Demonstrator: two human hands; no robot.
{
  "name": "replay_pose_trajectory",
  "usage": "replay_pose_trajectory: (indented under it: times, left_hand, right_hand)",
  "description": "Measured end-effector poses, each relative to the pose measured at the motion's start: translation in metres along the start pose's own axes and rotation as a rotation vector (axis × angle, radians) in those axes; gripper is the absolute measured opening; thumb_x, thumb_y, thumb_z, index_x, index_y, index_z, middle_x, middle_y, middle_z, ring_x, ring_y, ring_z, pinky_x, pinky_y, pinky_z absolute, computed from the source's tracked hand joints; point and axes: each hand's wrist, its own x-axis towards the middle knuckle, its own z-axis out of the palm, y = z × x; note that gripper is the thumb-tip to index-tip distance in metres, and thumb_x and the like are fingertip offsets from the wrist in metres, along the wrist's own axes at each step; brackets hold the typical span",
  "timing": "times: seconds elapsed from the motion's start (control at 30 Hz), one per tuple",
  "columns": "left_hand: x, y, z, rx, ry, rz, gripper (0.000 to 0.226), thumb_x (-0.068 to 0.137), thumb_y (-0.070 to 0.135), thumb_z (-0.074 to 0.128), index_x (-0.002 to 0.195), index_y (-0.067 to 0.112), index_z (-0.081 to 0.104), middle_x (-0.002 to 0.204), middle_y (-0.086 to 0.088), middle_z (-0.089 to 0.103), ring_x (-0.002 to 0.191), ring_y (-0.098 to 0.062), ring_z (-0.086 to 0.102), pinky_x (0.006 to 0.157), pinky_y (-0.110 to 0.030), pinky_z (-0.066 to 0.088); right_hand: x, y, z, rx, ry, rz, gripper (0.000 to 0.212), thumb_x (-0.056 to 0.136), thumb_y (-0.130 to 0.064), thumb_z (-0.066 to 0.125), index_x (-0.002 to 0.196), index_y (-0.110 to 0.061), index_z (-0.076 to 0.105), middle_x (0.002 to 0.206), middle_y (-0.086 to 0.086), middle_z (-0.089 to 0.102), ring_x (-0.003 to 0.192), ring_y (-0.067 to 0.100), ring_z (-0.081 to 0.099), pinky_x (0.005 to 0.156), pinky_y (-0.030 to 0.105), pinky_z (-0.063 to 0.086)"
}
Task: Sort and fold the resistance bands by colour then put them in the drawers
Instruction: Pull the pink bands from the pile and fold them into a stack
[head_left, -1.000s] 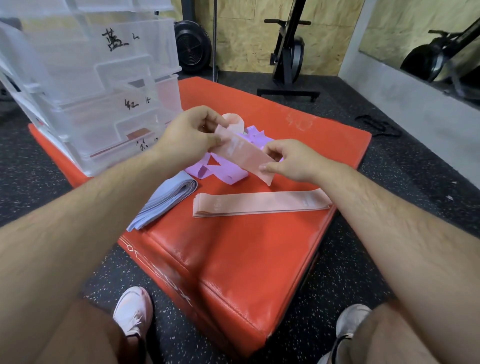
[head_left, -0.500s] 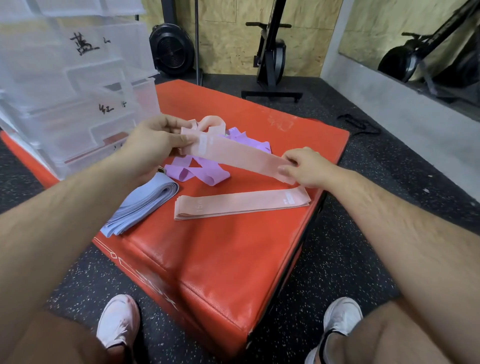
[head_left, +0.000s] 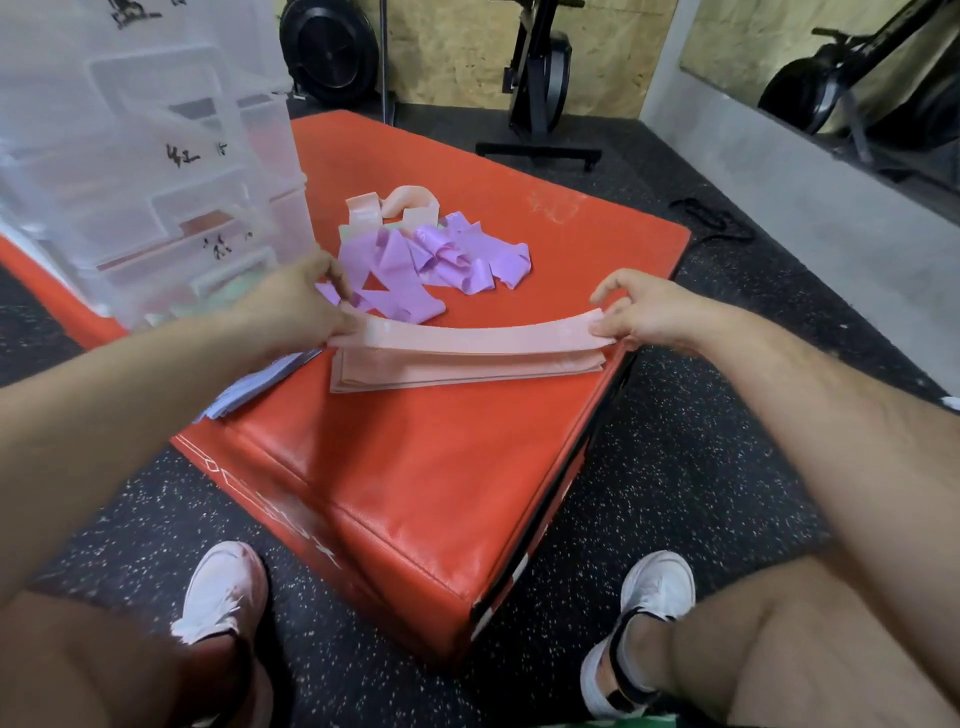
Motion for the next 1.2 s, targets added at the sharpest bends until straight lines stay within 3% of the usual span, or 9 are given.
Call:
replay_pose_trajectory:
  times: [0.1,0.27,0.37,0.5,0.63,0.87,1.0,1.1,1.2]
  left_hand:
    - [-0.007,-0.006,0.008,0.215,0.01,0.107,0.022,0.078,0.016,0.074,0.092,0.019,0.057,0.084,-0.003,0.066,0.077,-0.026,0.057,0.057,-0.029,0.036]
    - [-0.012,-0.023,0.027,0.315,-0.005,0.195,0.026,0.08,0.003,0.067,0.099,0.015,0.053,0.077,-0.007,0.059,0.075,-0.028,0.052,0.061,-0.03,0.03]
    - [-0.014,-0.03,0.032,0.338,0.004,0.254,0.023,0.081,0.002,0.062,0.102,0.009,0.054,0.085,-0.014,0.057,0.079,-0.03,0.053,0.064,-0.031,0.034]
    - [-0.015,-0.04,0.04,0.389,0.091,0.286,0.011,0.083,0.002,0.059,0.092,0.009,0.061,0.105,-0.014,0.042,0.089,-0.028,0.044,0.081,-0.038,0.041]
    - [-0.014,-0.043,0.04,0.461,0.036,0.394,0.006,0.082,0.002,0.061,0.079,0.007,0.062,0.091,-0.012,0.057,0.088,-0.034,0.055,0.078,-0.042,0.045]
    - [-0.017,-0.032,0.034,0.482,0.048,0.45,0.017,0.08,0.006,0.057,0.07,0.017,0.05,0.075,-0.002,0.049,0.077,-0.034,0.054,0.069,-0.044,0.049]
    - [-0.007,-0.017,0.032,0.429,0.107,0.442,0.005,0.084,0.013,0.06,0.08,0.011,0.059,0.079,-0.005,0.054,0.077,-0.032,0.054,0.071,-0.041,0.049]
    - [0.007,-0.006,0.027,0.381,0.135,0.44,0.008,0.084,0.016,0.062,0.088,0.01,0.064,0.085,-0.011,0.061,0.081,-0.036,0.059,0.075,-0.042,0.051]
    - [0.021,0.005,0.02,0.325,0.15,0.425,0.012,0.086,0.017,0.062,0.094,0.009,0.065,0.088,-0.008,0.059,0.087,-0.031,0.059,0.081,-0.038,0.048]
  right_hand:
    - [-0.005,0.003,0.011,-0.116,-0.001,-0.028,0.018,0.087,-0.012,0.076,0.098,-0.021,0.065,0.088,0.004,0.066,0.07,0.018,0.058,0.065,0.033,0.049]
    - [-0.005,0.006,0.022,-0.228,0.033,-0.055,0.009,0.088,-0.016,0.077,0.091,-0.02,0.07,0.091,0.003,0.07,0.069,0.018,0.06,0.059,0.029,0.049]
    - [-0.007,0.007,0.025,-0.287,0.024,-0.064,0.006,0.088,-0.022,0.076,0.092,-0.021,0.071,0.088,-0.002,0.069,0.068,0.016,0.059,0.06,0.03,0.047]
    - [-0.009,0.01,0.027,-0.351,0.068,-0.102,0.004,0.088,-0.026,0.075,0.089,-0.025,0.072,0.084,-0.01,0.061,0.072,0.009,0.054,0.06,0.028,0.038]
    - [-0.013,0.009,0.029,-0.364,0.083,-0.127,0.002,0.09,-0.026,0.072,0.091,-0.025,0.071,0.085,-0.011,0.06,0.074,0.009,0.053,0.061,0.028,0.037]
    - [-0.017,-0.007,0.028,-0.542,0.098,-0.133,0.007,0.088,-0.038,0.062,0.085,-0.034,0.068,0.092,-0.016,0.064,0.085,0.011,0.06,0.074,0.034,0.05]
    - [-0.01,-0.039,0.042,-0.539,0.176,-0.212,0.019,0.093,-0.05,0.055,0.092,-0.034,0.066,0.091,-0.015,0.06,0.09,0.016,0.058,0.071,0.032,0.041]
    - [-0.002,-0.069,0.064,-0.506,0.196,-0.296,0.021,0.095,-0.05,0.052,0.093,-0.033,0.065,0.089,-0.014,0.059,0.088,0.018,0.056,0.071,0.03,0.037]
    - [0.008,-0.098,0.084,-0.492,0.19,-0.359,0.018,0.098,-0.042,0.047,0.096,-0.033,0.062,0.097,-0.008,0.065,0.089,0.023,0.058,0.072,0.032,0.042]
